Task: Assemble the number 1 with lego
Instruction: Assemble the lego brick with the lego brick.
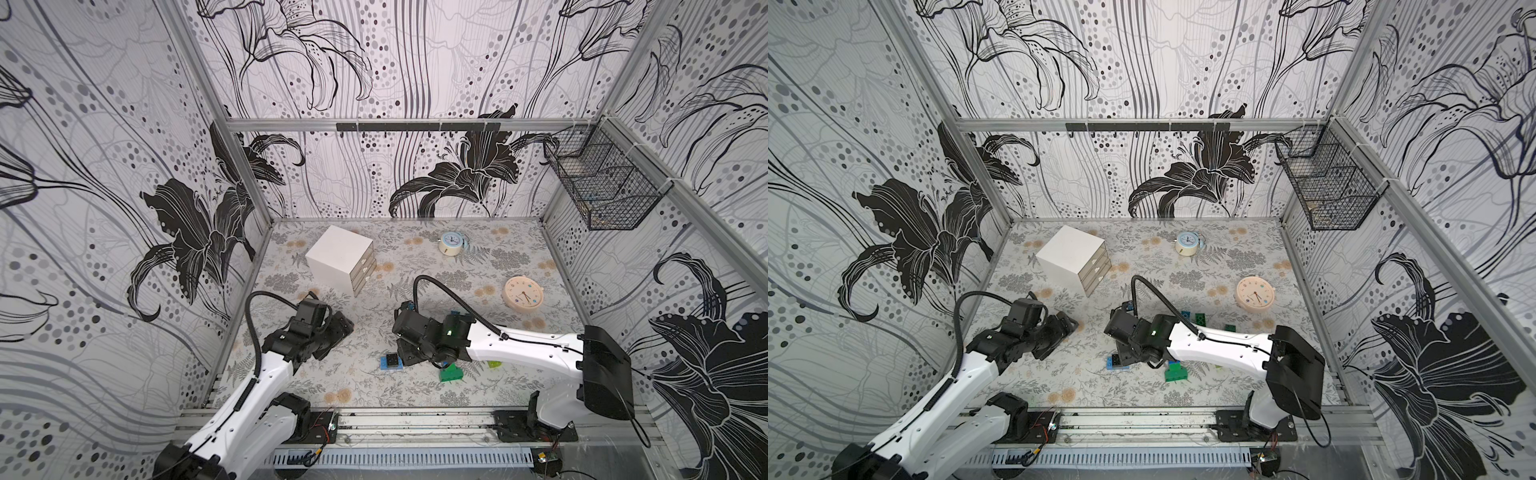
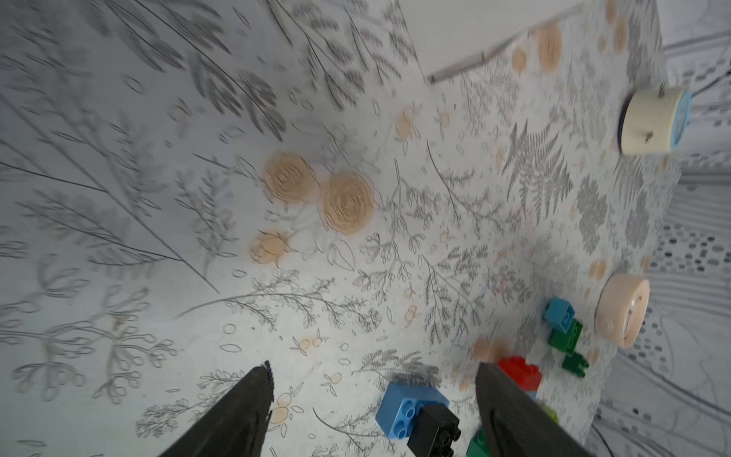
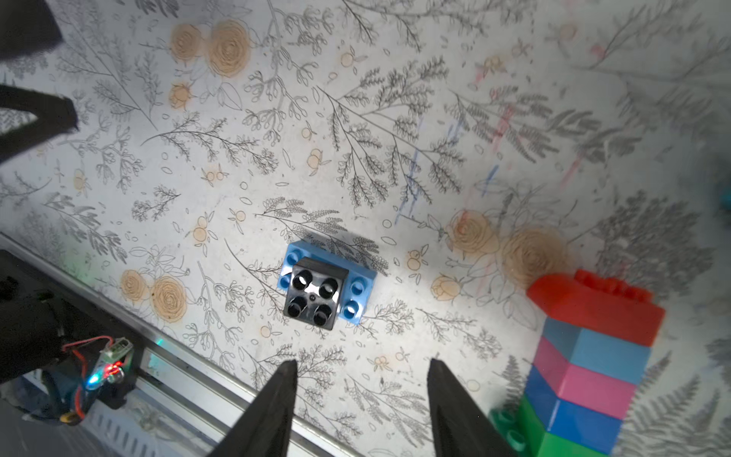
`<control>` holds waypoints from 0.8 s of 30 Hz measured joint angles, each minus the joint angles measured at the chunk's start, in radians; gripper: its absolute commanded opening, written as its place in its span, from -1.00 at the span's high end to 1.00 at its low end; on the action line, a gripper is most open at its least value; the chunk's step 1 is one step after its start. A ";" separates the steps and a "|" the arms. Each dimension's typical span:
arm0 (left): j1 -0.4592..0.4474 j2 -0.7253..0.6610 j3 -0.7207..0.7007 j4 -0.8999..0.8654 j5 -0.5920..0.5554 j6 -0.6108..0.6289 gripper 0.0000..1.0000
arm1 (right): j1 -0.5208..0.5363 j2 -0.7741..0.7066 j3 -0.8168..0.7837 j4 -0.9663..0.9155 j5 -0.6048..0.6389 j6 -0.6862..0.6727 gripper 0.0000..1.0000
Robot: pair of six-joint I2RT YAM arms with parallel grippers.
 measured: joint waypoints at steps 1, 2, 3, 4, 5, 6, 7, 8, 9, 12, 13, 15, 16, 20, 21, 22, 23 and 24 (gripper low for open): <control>-0.035 0.032 -0.005 0.027 0.029 0.005 -0.62 | -0.001 0.021 0.002 0.012 -0.014 0.029 0.04; -0.064 0.062 -0.009 0.054 0.053 0.008 -0.60 | -0.001 0.043 0.006 0.021 -0.026 0.050 0.08; -0.089 0.088 -0.012 0.078 0.073 0.011 -0.57 | -0.001 0.061 0.010 0.028 -0.036 0.069 0.10; -0.115 0.117 -0.016 0.105 0.097 0.014 -0.54 | -0.001 0.076 0.012 0.032 -0.044 0.083 0.14; -0.134 0.140 -0.019 0.127 0.116 0.017 -0.52 | -0.002 0.089 0.016 0.035 -0.054 0.095 0.17; -0.147 0.161 -0.021 0.147 0.135 0.020 -0.50 | -0.003 0.099 0.021 0.035 -0.061 0.102 0.20; -0.156 0.179 -0.022 0.165 0.151 0.023 -0.47 | -0.006 0.110 0.028 0.036 -0.068 0.109 0.23; -0.161 0.199 -0.022 0.185 0.167 0.026 -0.45 | -0.009 0.121 0.036 0.036 -0.072 0.116 0.24; -0.165 0.212 -0.022 0.200 0.180 0.029 -0.43 | -0.011 0.129 0.040 0.037 -0.077 0.120 0.25; -0.168 0.248 -0.022 0.235 0.213 0.037 -0.41 | -0.016 0.147 0.051 0.035 -0.086 0.126 0.27; -0.169 0.257 -0.022 0.244 0.221 0.040 -0.40 | -0.016 0.154 0.055 0.035 -0.090 0.127 0.27; -0.169 0.266 -0.022 0.255 0.234 0.043 -0.39 | -0.016 0.173 0.062 0.035 -0.097 0.127 0.29; -0.169 0.268 -0.022 0.259 0.237 0.045 -0.38 | -0.016 0.183 0.066 0.035 -0.100 0.127 0.30; -0.170 0.269 -0.022 0.266 0.238 0.045 -0.34 | -0.016 0.215 0.087 0.027 -0.114 0.130 0.31; -0.170 0.268 -0.022 0.265 0.235 0.045 -0.33 | -0.016 0.225 0.099 0.016 -0.117 0.134 0.30; -0.170 0.265 -0.022 0.262 0.229 0.044 -0.32 | -0.016 0.236 0.113 0.004 -0.121 0.138 0.29; -0.170 0.259 -0.023 0.260 0.220 0.041 -0.31 | -0.017 0.248 0.127 -0.008 -0.124 0.145 0.29; -0.170 0.248 -0.024 0.254 0.206 0.037 -0.31 | -0.018 0.261 0.145 -0.021 -0.128 0.150 0.29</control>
